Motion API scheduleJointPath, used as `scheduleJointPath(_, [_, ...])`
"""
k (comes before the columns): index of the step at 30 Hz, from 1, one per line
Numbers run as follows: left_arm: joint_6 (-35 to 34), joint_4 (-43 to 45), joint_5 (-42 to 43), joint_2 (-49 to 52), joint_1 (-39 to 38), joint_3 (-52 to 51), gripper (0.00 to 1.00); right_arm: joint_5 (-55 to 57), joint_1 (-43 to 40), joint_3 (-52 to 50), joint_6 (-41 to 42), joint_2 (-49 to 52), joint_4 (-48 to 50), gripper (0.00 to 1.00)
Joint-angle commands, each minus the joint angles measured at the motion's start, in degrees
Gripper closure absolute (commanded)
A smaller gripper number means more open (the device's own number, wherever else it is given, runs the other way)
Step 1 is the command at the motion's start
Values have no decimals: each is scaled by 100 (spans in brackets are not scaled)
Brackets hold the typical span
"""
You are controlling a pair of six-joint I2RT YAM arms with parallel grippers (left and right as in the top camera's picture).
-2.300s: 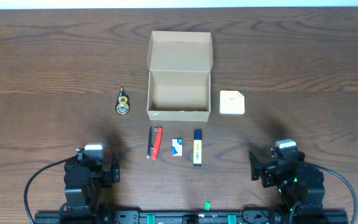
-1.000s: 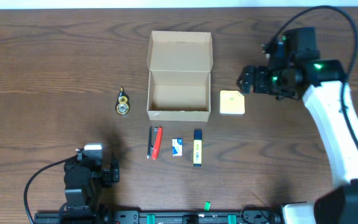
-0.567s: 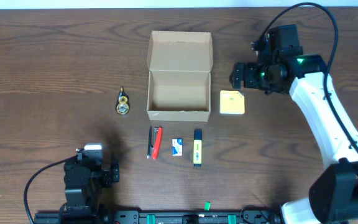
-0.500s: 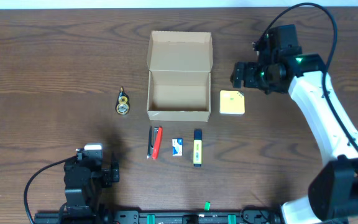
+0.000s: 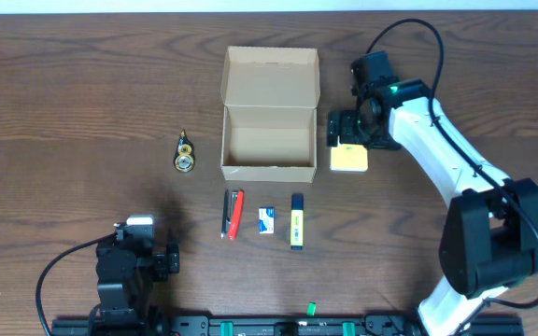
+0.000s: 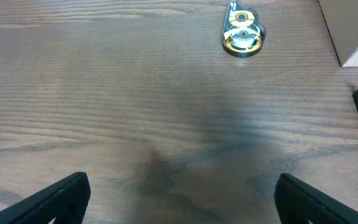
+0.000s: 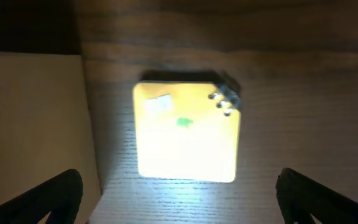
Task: Pack container
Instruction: 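Move the right gripper over the yellow sticky-note pad, then lower the right gripper and grasp the yellow sticky-note pad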
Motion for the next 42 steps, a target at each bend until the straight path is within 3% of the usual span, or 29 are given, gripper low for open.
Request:
scheduleJointPath(1, [39, -37, -33, -42, 13, -87, 4, 278, 13, 114, 170, 39, -11, 1])
scheduleJointPath(16, [39, -37, -33, -42, 13, -87, 4, 153, 15, 111, -98, 815, 11, 1])
scheduleJointPath(42, [39, -37, -33, -42, 13, -87, 4, 129, 13, 111, -365, 1104, 299, 1])
